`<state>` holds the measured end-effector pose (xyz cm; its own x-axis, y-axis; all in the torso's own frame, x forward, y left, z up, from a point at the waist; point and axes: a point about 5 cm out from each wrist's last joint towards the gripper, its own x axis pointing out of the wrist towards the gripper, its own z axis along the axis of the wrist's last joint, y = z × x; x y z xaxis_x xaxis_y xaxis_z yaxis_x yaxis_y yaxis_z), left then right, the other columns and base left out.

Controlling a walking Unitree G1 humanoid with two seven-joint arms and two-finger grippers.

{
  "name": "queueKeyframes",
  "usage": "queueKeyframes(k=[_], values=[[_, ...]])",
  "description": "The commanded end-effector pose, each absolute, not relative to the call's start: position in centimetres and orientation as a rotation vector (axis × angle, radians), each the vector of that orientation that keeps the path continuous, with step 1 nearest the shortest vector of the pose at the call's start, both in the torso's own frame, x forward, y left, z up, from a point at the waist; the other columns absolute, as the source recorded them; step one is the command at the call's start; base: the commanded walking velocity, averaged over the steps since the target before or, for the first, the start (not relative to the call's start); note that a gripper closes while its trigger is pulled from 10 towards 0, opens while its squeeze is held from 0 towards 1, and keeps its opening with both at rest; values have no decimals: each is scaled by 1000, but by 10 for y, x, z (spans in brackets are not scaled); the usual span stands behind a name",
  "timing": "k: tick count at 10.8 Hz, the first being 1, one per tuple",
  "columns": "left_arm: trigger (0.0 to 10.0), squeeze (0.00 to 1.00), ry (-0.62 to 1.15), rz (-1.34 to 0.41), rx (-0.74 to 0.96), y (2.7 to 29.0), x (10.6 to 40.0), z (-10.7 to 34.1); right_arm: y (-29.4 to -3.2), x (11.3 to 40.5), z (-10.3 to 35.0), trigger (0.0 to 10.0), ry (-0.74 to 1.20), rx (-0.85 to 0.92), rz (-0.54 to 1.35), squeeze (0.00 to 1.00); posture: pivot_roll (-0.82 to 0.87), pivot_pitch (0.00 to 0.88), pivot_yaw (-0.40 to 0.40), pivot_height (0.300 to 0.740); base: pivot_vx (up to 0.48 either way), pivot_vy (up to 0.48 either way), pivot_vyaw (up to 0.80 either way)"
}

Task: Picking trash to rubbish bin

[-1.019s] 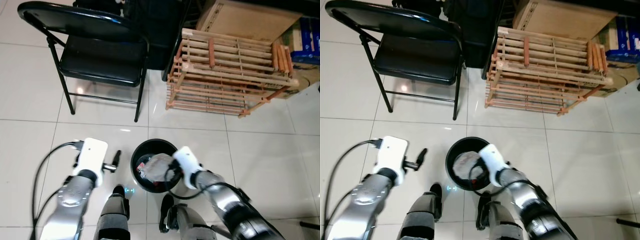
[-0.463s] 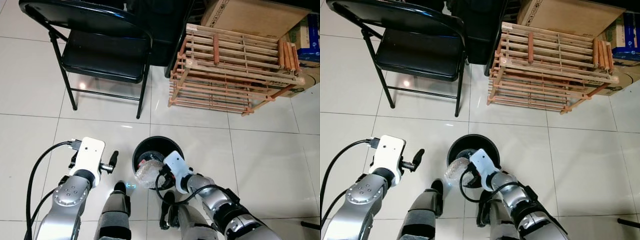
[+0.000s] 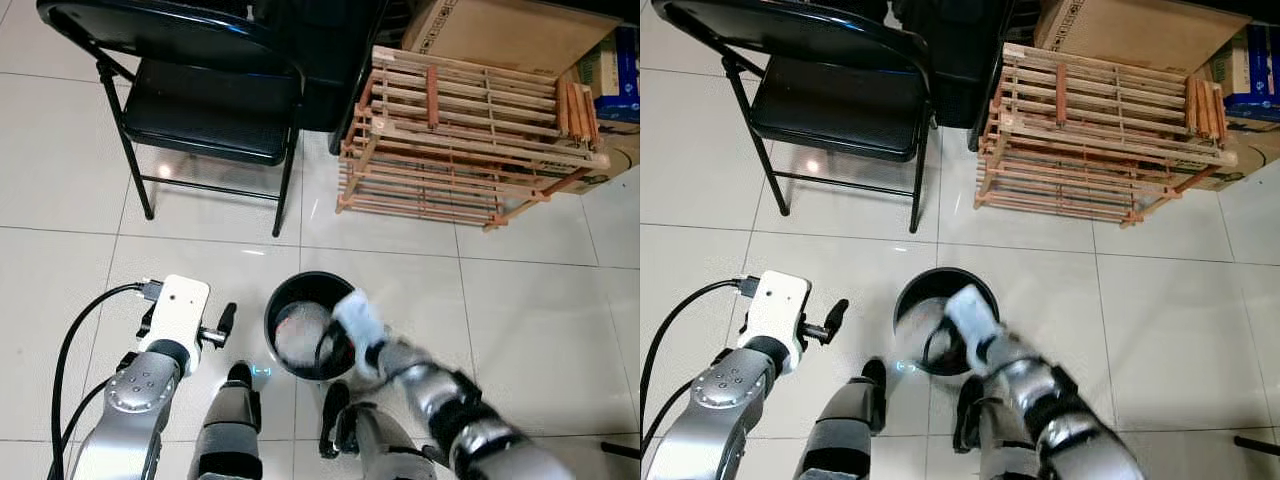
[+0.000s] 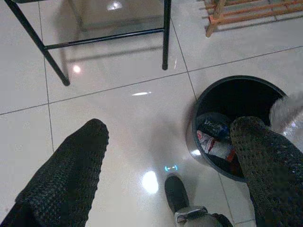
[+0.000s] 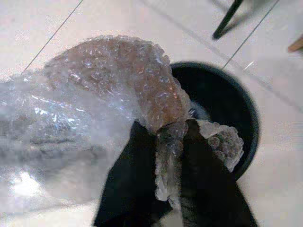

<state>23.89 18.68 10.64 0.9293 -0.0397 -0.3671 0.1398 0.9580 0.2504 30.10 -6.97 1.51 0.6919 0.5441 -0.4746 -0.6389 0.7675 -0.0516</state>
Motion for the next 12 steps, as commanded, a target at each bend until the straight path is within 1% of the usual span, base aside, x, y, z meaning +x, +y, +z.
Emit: queueKeyframes(k=[1,12], values=[[10000,1000,397,-110,265,183,233,101,-78,291,2,10000,512,-202,640,1000,613,430,-172,740,0,0,0],[10000,1000,400,-128,260,178,241,96,-85,299,8,10000,472,-185,591,1000,595,404,-169,740,0,0,0]])
